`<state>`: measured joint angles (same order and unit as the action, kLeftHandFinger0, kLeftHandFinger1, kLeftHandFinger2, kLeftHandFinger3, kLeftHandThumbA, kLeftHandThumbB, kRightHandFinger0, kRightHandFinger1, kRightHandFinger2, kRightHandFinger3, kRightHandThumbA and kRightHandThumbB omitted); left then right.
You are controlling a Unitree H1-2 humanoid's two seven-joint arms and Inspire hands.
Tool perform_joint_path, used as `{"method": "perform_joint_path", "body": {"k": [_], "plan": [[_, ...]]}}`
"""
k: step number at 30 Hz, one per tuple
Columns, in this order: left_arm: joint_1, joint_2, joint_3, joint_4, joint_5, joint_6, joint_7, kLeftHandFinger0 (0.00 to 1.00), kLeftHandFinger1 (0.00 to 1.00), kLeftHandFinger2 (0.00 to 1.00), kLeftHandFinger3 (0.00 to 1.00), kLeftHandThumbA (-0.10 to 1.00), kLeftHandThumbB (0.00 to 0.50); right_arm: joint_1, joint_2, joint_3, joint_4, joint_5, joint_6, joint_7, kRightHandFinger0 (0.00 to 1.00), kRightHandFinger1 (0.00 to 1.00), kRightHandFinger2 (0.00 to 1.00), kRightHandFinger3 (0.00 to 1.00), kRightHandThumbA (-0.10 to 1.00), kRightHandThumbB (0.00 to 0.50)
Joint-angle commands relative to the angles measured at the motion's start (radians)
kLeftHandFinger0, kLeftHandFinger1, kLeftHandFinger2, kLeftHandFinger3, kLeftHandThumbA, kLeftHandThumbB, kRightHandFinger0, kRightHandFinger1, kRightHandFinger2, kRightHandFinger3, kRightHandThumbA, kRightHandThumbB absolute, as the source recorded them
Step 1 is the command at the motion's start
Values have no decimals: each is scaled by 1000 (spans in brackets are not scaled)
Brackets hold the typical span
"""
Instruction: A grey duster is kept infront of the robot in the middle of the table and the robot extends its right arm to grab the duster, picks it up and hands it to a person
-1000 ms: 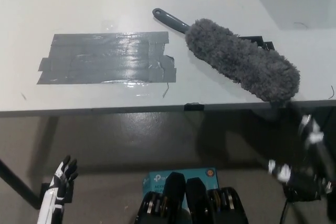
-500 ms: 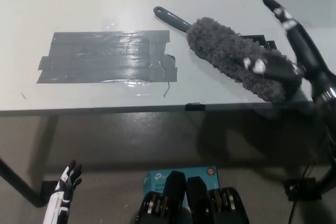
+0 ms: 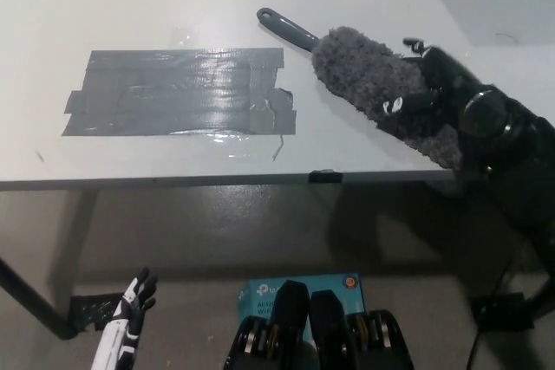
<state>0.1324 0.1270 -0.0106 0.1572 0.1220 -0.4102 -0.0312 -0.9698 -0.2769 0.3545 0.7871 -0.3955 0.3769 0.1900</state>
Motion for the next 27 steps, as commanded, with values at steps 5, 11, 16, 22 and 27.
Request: {"method": "perform_joint_path", "body": {"k": [5,11,16,22,27], "plan": [[-2,40,-37,-4,35,-60,81,1000,1000,1000,1000,1000,417,-218,51,65,294,-69,13,-47,1000,1000,1000,1000,984,494],[-2,62,-65,-2,43,-60,102,1000,1000,1000,1000,1000,406,-225,59,74,337,-74,-5,-67,1000,1000,1000,1000,991,500],[-13,68,-84,5,57,-60,131,1000,1000,1000,1000,1000,411,-226,61,92,367,-78,-38,-27,1000,1000,1000,1000,874,500],[-23,71,-91,7,36,-60,136,1000,1000,1000,1000,1000,401,-134,78,41,286,-14,-63,-19,534,652,641,515,-95,304],[-41,73,-86,15,38,-60,137,1000,1000,1000,1000,1000,396,-63,68,-10,169,20,-94,2,51,351,676,817,-100,185]]}}
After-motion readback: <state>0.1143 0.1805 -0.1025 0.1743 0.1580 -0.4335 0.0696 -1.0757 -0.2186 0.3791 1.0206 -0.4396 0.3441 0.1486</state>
